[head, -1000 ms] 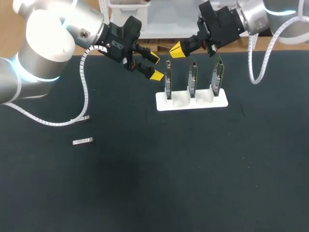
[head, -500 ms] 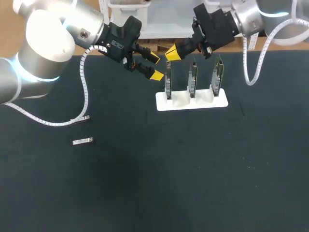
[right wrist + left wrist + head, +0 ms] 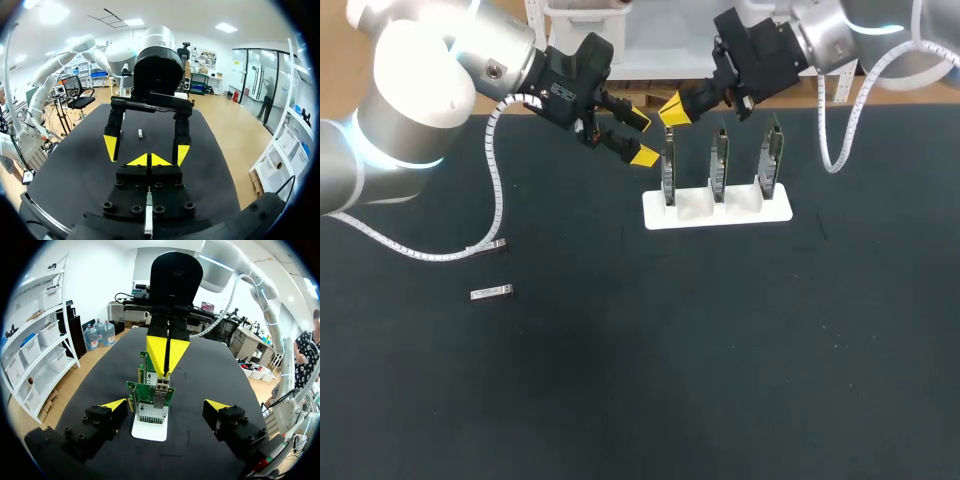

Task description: Pick up the optical module with the left hand, and insert it into the network port with the right hand.

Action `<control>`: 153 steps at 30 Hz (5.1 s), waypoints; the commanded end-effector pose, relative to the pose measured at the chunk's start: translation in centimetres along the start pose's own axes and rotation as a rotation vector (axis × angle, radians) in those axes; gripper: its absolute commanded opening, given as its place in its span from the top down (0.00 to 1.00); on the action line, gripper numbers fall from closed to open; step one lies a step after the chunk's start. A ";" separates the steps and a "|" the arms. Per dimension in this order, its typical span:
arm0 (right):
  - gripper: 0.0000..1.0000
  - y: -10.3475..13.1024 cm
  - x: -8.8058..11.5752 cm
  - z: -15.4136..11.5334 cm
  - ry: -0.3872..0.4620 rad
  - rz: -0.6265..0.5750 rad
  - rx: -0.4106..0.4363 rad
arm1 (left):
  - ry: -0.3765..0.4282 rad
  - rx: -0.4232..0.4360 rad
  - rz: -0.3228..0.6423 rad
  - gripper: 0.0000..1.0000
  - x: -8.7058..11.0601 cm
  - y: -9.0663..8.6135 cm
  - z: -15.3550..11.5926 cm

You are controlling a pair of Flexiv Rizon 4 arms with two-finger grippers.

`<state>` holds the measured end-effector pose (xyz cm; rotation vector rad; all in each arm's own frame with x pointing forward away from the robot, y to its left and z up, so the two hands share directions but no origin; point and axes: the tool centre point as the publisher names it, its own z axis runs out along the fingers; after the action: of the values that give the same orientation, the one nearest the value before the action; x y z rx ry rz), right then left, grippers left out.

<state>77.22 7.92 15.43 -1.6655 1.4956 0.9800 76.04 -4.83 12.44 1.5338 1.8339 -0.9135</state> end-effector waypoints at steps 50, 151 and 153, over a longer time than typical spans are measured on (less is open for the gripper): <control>1.00 -0.2 2.1 0.9 0.035 0.046 -0.007 | 0.004 -0.003 -0.002 0.00 0.0 -0.1 -0.1; 1.00 -0.3 0.9 -11.3 -0.058 0.076 0.047 | 0.004 -0.003 -0.002 0.00 0.0 -0.1 -0.1; 1.00 -0.3 1.1 -11.6 -0.052 0.078 0.045 | 0.004 -0.003 -0.002 0.00 0.0 -0.1 -0.1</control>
<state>78.31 -2.29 19.96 -1.5445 1.5486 1.0066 76.04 -4.83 12.44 1.5338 1.8339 -0.9136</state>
